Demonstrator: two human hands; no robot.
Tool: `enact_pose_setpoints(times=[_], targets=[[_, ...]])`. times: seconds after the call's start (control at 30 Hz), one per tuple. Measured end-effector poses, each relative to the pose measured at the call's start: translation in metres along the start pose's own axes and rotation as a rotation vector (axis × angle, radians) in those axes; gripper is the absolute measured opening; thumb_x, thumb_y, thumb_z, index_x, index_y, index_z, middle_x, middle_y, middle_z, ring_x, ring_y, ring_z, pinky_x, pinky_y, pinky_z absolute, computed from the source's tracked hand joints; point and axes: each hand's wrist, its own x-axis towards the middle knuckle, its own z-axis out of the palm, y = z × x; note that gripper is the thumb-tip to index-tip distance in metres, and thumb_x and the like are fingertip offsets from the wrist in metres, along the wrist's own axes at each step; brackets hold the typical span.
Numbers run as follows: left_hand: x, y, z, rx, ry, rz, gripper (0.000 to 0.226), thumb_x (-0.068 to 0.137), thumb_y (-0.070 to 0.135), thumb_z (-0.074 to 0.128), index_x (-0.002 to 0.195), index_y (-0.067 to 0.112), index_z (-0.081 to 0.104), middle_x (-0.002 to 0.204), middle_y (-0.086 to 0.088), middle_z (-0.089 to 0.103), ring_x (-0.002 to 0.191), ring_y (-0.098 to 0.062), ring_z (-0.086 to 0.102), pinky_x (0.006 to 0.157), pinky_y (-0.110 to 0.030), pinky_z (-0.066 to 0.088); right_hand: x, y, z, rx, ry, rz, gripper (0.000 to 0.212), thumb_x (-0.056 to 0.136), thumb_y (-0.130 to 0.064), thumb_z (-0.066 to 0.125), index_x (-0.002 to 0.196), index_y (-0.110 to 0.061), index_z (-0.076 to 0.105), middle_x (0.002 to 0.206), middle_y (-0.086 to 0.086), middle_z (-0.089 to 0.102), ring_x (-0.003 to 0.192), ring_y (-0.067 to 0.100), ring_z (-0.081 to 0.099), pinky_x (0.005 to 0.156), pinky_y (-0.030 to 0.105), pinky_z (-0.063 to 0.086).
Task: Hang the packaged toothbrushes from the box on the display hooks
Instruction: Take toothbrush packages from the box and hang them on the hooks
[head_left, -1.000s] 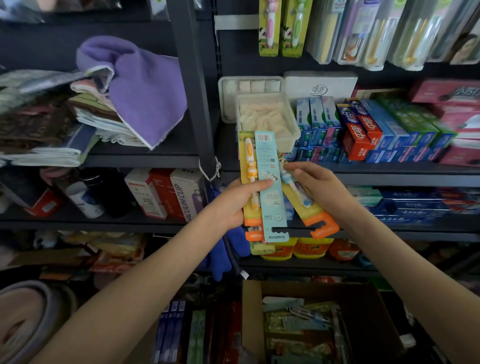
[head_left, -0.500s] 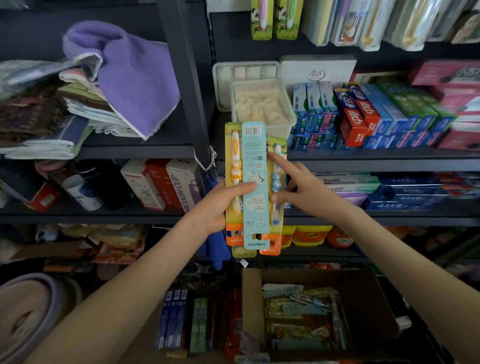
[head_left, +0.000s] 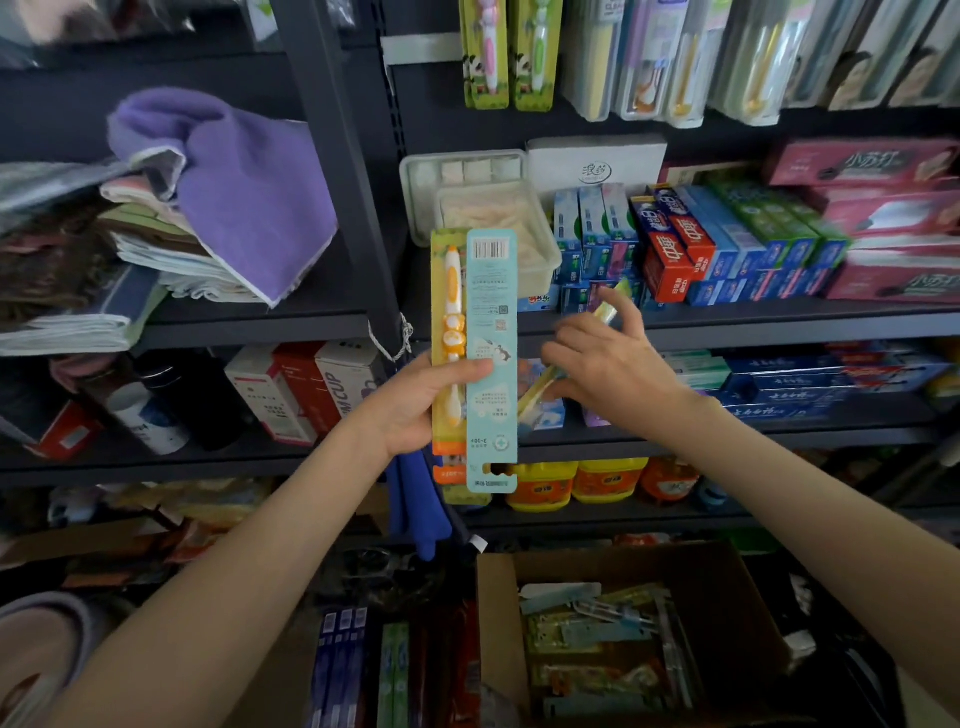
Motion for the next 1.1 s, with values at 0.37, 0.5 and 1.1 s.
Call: enact_pose_setpoints(times=[0.37, 0.5, 1.1], targets=[[0.001, 0.086, 0.015, 0.049, 0.154, 0.268, 0.025, 0.09, 0.0, 0.054, 0.108, 0.015, 0.065, 0.095, -0.005, 0.075, 0.085, -0.021, 0.073, 0.076, -0.041, 0.06, 0.05, 0.055, -0.062, 0.5, 0.011, 0.523, 0.025, 0.094, -0.031, 0.058, 0.107, -0.011, 0.054, 0.076, 0.001, 0.054, 0.063, 0.016, 0.047, 0.052, 0.029, 0.03], [0.016, 0.119, 0.038, 0.051, 0.205, 0.371, 0.024, 0.09, 0.002, 0.058, 0.111, 0.014, 0.064, 0.098, -0.004, 0.074, 0.084, -0.018, 0.073, 0.069, -0.034, 0.06, 0.094, 0.058, -0.081, 0.735, 0.175, 0.663, 0.02, 0.095, -0.032, 0.058, 0.101, -0.014, 0.054, 0.072, -0.01, 0.053, 0.061, 0.008, 0.052, 0.049, 0.017, 0.038], [0.04, 0.205, 0.062, 0.085, 0.371, 0.705, 0.022, 0.09, 0.004, 0.063, 0.103, 0.023, 0.062, 0.103, 0.002, 0.071, 0.091, -0.014, 0.069, 0.074, -0.031, 0.055, 0.232, 0.1, -0.108, 0.937, 0.339, 0.795, 0.022, 0.096, -0.034, 0.054, 0.103, -0.014, 0.051, 0.079, -0.007, 0.054, 0.075, 0.021, 0.063, 0.05, 0.022, 0.039]])
